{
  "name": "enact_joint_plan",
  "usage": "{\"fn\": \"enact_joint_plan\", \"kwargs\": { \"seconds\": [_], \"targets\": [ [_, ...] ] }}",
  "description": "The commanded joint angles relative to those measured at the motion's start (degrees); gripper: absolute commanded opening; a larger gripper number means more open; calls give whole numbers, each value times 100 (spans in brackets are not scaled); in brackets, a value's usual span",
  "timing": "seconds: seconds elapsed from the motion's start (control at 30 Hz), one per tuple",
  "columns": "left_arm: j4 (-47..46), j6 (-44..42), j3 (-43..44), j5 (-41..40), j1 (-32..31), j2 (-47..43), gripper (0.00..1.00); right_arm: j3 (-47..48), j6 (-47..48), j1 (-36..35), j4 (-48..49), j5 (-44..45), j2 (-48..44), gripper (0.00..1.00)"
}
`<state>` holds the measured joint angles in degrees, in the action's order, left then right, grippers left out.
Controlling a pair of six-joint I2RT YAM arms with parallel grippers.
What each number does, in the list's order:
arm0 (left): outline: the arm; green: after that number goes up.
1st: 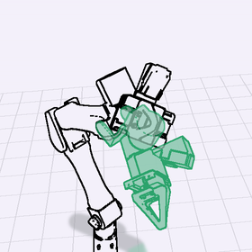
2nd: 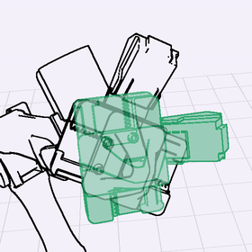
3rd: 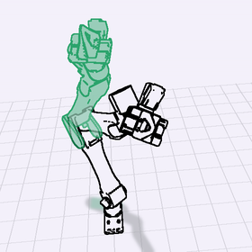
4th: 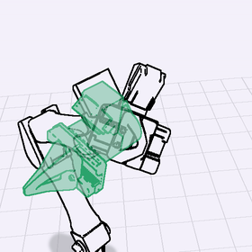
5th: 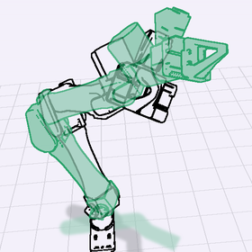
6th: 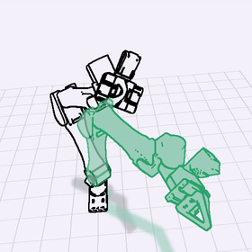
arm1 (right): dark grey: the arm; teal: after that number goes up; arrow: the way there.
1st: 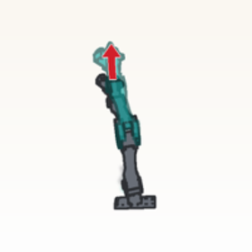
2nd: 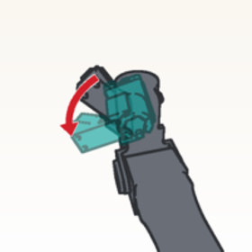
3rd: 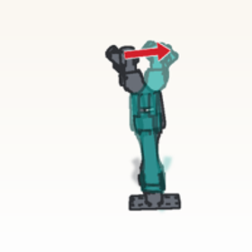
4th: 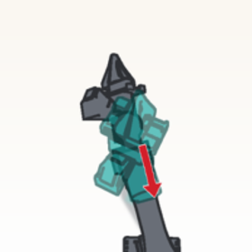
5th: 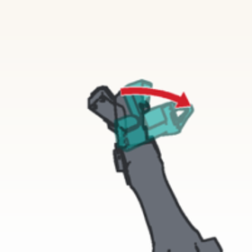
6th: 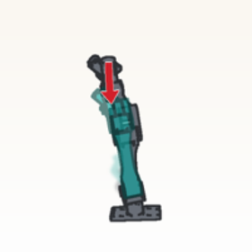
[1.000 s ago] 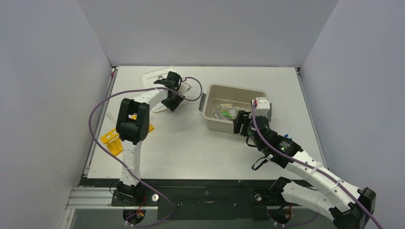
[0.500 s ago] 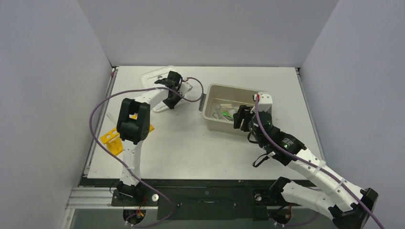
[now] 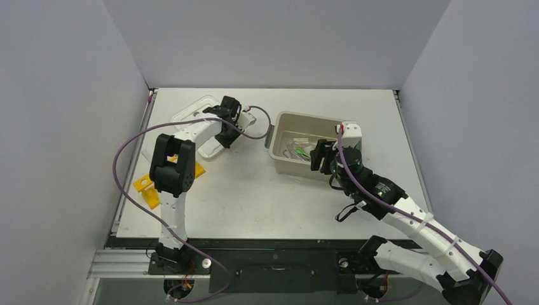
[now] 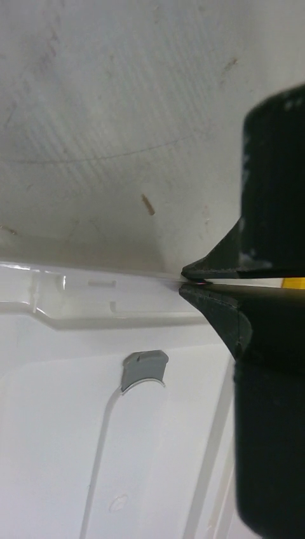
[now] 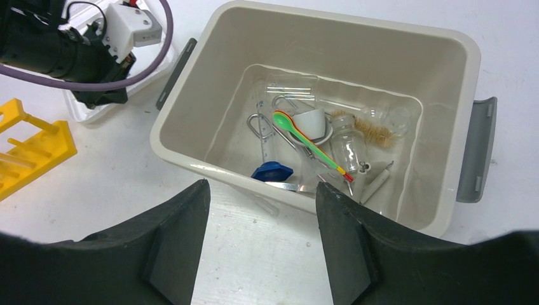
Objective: Organize the chemistry lab equipment
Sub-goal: Pick up the storage box lid at the center of the board.
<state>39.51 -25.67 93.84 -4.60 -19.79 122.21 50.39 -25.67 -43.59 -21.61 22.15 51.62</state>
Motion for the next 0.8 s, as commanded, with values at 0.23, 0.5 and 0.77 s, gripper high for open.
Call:
{"fn": "enact_joint_plan", "kwargs": {
  "seconds": [0.23,0.5,0.77],
  "targets": [
    [2094,77,1020,1178,-122,-2024,0,193,967,-4,862,-505,189,62],
    [3172,-339,1110,1453,-396,-3062,0,443,2702,252,1912,-2212,682,76],
    [4209,-1061,1576,1733,-793,-3633,0,494,3204,1192,2844,-5078,1145,79]
  ]
}}
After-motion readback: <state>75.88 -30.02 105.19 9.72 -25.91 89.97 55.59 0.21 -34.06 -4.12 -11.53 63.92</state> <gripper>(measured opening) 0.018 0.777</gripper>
